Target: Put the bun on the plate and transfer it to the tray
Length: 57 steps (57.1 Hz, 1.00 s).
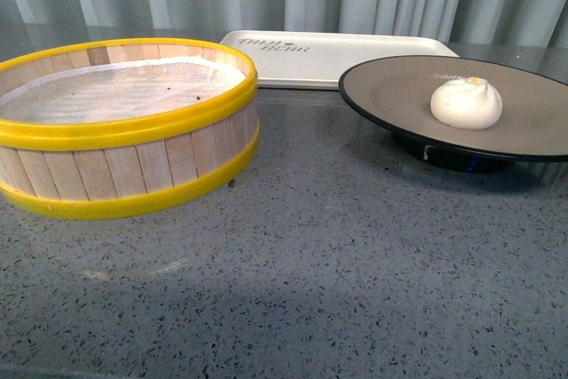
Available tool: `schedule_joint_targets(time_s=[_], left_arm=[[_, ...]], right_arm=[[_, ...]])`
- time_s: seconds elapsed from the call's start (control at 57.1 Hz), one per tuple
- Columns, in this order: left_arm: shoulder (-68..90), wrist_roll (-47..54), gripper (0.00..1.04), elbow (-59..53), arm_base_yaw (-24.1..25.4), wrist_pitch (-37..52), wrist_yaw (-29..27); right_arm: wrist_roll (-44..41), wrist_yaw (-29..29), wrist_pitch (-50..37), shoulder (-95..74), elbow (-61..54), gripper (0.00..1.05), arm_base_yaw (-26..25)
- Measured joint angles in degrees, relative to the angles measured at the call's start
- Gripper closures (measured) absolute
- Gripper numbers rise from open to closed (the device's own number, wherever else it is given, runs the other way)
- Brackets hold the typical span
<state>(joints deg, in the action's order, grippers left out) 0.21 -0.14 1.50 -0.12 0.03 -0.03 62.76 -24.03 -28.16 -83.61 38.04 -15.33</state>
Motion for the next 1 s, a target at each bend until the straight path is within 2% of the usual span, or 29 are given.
schedule_joint_targets(time_s=[0.403, 0.438, 0.543, 0.613, 0.998], left_arm=[[0.00, 0.00, 0.07, 0.00, 0.00, 0.00, 0.00], [0.00, 0.00, 0.07, 0.00, 0.02, 0.00, 0.00], [0.00, 0.00, 0.07, 0.00, 0.00, 0.00, 0.00], [0.00, 0.00, 0.07, 0.00, 0.00, 0.00, 0.02], [0.00, 0.00, 0.07, 0.00, 0.00, 0.00, 0.00]], right_arm=[[9.44, -1.99, -3.13, -3.76, 0.70, 0.09, 8.22], [9.86, -2.01, -3.08, -4.00, 0.70, 0.12, 8.50], [10.38, -1.97, -2.84, -4.52, 0.85, 0.28, 8.70], [10.45, -1.81, -2.34, -4.70, 1.31, 0.43, 8.55], [9.49, -2.60, -1.57, -4.79, 1.68, 1.02, 7.63]])
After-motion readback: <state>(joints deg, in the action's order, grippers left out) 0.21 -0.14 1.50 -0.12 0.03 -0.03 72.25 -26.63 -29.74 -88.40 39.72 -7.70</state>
